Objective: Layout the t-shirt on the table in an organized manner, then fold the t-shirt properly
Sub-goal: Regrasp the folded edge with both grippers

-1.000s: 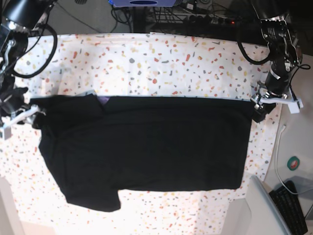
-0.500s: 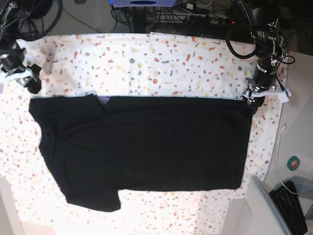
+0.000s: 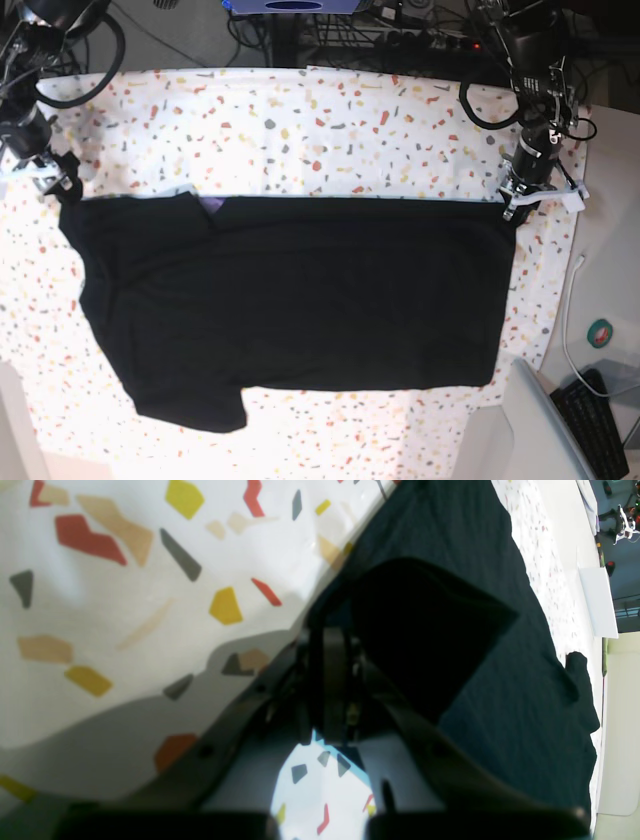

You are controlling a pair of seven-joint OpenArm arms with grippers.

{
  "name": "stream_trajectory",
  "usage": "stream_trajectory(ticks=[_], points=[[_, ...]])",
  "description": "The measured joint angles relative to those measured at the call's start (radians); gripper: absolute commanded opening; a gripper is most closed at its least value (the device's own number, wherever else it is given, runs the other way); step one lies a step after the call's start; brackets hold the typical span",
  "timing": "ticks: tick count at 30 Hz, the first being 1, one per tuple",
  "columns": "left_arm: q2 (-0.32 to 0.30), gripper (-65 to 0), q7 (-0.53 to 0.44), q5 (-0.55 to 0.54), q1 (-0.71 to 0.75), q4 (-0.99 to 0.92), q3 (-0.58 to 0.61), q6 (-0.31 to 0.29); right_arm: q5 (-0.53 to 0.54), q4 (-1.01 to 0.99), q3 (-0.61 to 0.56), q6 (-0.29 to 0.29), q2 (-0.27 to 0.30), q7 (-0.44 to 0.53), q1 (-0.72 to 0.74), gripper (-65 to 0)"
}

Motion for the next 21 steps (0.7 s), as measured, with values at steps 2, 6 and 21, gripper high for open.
stream_trajectory(ticks=[2, 6, 21], points=[[0.000, -65.0, 0.000, 0.000, 0.000, 0.000, 0.000, 0.001, 0.000, -0.080, 0.010, -0.005, 0.008, 0.005, 0.047, -29.0], [0.000, -65.0, 0.004, 0.000, 0.000, 0.002, 0.000, 0.000, 0.007, -0.217, 0.004, 0.003, 0.036, 0.006, 0.112, -29.0], [-0.019, -65.0, 0.018, 0.000, 0.003, 0.002, 0.000, 0.000, 0.010, -0.357, 0.001, 0.009, 0.075, 0.107, 0.150, -65.0]])
